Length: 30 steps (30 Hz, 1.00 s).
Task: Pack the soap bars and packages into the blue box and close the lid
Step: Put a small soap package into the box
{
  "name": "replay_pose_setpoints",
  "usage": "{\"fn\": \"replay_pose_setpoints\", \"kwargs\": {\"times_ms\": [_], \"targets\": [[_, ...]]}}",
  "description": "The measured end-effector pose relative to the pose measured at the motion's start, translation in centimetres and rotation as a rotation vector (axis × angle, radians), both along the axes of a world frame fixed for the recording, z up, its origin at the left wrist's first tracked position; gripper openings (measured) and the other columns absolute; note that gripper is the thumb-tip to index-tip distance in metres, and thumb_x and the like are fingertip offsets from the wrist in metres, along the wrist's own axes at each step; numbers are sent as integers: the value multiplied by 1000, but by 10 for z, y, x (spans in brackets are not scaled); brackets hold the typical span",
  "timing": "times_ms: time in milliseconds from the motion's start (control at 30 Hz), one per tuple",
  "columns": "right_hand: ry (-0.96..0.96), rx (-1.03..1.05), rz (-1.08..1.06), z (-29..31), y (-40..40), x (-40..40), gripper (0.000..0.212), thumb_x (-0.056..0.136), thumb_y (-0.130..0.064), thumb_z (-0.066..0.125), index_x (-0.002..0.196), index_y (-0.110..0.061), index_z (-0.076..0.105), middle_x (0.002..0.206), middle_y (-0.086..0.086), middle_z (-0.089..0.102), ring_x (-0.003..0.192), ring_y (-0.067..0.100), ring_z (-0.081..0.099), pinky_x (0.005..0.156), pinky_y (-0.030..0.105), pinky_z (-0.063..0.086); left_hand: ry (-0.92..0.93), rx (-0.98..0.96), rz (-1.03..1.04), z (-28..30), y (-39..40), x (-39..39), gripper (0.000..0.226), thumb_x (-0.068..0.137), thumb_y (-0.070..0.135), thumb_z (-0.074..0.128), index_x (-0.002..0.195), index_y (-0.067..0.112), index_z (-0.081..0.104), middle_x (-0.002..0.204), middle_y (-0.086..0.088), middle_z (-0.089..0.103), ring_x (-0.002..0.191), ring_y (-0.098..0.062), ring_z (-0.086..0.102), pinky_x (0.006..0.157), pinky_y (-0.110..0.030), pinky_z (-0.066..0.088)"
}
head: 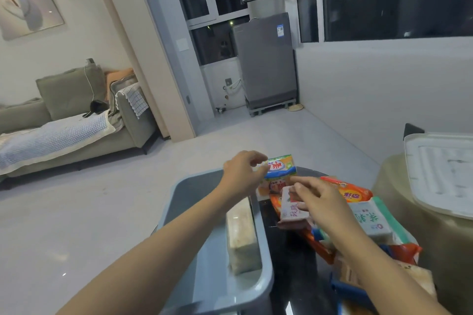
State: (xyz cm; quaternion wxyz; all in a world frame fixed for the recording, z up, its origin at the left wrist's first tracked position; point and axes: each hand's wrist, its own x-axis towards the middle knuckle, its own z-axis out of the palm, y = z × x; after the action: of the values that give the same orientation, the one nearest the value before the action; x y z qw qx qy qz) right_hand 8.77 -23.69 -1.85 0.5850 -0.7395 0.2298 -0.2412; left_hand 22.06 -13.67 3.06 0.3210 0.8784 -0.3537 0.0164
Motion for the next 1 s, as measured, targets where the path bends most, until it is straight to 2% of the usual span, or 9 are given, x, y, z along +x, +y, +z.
{"fn": "replay_pose_setpoints", "kwargs": {"times_ms": [67, 167, 300, 367, 467, 733, 833, 900, 1000], "targets": [[-41, -134, -65, -1, -12, 3, 22, 95, -25, 48, 111, -27, 62, 101, -7, 67, 83, 2, 61, 61, 16, 50, -11, 156, -85, 1, -23, 13, 38, 89, 31, 58, 125, 18, 59, 129, -3, 59, 111, -13, 55, 87, -25, 44], [-39, -340, -127, 0, -29, 4, 21, 94, -25, 48, 105, -25, 66, 86, -12, 65, 77, -1, 60, 59, 15, 48, 3, 343, -145, -4, -56, 35, 49, 89, 32, 60, 135, 20, 50, 141, -2, 51, 124, -21, 49, 87, -27, 40], [289, -658, -56, -13, -54, 4, 26, 91, -39, 48, 108, -31, 66, 102, -6, 69, 94, 15, 61, 78, 33, 51, 54, 534, -162, -17, -86, 61, 65, 82, 37, 65, 142, 28, 40, 146, -2, 46, 129, -25, 44, 97, -33, 37], [463, -782, 8, -21, -61, 2, 32, 89, -48, 43, 100, -30, 68, 97, -3, 70, 89, 19, 61, 78, 36, 50, 72, 638, -178, -24, -97, 71, 73, 80, 39, 67, 145, 30, 34, 146, -4, 45, 129, -27, 45, 102, -40, 38], [485, -780, 25, -29, -67, 1, 43, 88, -56, 39, 90, -27, 71, 86, -3, 71, 81, 16, 60, 74, 35, 49, 79, 730, -186, -35, -109, 82, 81, 80, 37, 67, 148, 35, 23, 149, -4, 41, 131, -29, 44, 104, -44, 39], [431, -871, -39, -37, -61, 2, 46, 90, -56, 36, 90, -27, 72, 91, -2, 70, 98, 22, 52, 70, 32, 29, 10, 555, -202, -46, -117, 97, 78, 77, 25, 71, 144, 38, 33, 146, 0, 45, 123, -24, 48, 80, -26, 41], [429, -847, -38, -36, -62, 3, 45, 89, -56, 37, 87, -27, 72, 87, -4, 70, 94, 21, 52, 70, 31, 30, 68, 347, -195, -34, -111, 88, 79, 78, 25, 71, 144, 39, 32, 142, -1, 49, 109, -20, 54, 75, -22, 45], [421, -827, -30, -34, -61, 2, 44, 89, -56, 39, 83, -27, 71, 83, -5, 70, 90, 19, 55, 70, 30, 33, 59, 197, -190, -19, -104, 74, 78, 76, 29, 73, 143, 40, 34, 134, -1, 56, 96, -15, 56, 62, -15, 47], [370, -716, -15, -28, -61, -2, 35, 88, -52, 44, 89, -29, 72, 86, -5, 72, 85, 15, 61, 75, 31, 46, 25, -26, -169, 12, -88, 47, 77, 71, 33, 75, 140, 41, 40, 122, -1, 61, 96, -17, 63, 69, -28, 57]]}}
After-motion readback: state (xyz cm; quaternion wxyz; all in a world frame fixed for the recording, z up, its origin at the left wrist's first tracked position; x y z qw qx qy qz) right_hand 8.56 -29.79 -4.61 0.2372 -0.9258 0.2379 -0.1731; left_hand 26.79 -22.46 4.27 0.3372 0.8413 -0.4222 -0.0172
